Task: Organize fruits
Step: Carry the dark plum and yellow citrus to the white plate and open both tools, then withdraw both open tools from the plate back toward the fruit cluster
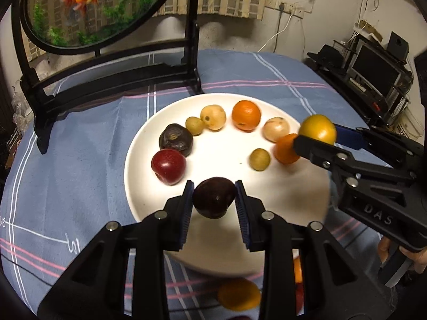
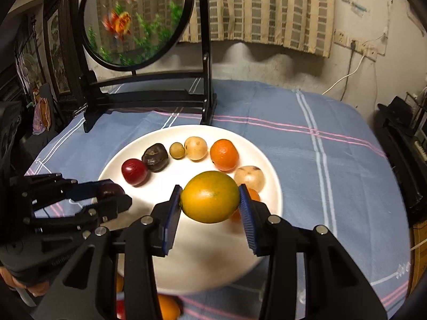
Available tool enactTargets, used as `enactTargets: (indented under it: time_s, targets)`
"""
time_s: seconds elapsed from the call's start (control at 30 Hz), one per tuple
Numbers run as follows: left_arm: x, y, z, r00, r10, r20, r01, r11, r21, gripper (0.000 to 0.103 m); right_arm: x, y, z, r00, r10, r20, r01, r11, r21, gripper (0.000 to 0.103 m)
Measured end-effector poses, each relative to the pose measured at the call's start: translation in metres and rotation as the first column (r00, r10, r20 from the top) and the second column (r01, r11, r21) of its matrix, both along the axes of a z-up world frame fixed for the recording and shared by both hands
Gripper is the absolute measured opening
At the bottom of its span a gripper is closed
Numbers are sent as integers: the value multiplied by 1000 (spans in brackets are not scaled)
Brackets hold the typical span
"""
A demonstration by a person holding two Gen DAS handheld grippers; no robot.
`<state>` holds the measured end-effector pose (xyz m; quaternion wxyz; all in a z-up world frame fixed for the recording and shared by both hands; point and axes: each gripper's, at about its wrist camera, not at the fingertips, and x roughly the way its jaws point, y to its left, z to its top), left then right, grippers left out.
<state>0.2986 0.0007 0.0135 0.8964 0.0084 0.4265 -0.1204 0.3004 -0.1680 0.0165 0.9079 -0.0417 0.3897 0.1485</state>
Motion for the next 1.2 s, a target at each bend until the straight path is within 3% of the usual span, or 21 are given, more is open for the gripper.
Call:
enactTargets:
  time_s: [0.4, 0.47, 0.63, 0.9, 0.93, 1.2]
  targets:
    - [25, 5, -24, 999, 36, -40, -36, 999, -9, 32, 59, 30, -40, 985, -23, -169, 30, 999, 36, 44]
    - [25, 6, -24, 998, 38, -40, -38, 999, -14, 45, 63, 32, -44, 980, -29, -195, 37, 999, 39, 44]
    - [23, 5, -20, 998, 51, -23, -51, 999, -6, 54, 64, 32, -42, 979, -52, -198, 63, 996, 55, 52]
    - [-4, 12, 1, 998, 59, 11, -59, 998, 1, 68, 32, 11, -21, 985, -55, -164, 74, 991, 113, 55]
    - [-10, 13, 4, 998, 65, 17, -65, 998, -2, 68, 24, 6, -17, 987, -57, -153, 77, 989, 124, 59]
    - [-65, 11, 25, 998, 48, 51, -46, 999, -29, 77, -43, -31, 9, 992, -88, -95, 104, 978, 180, 62]
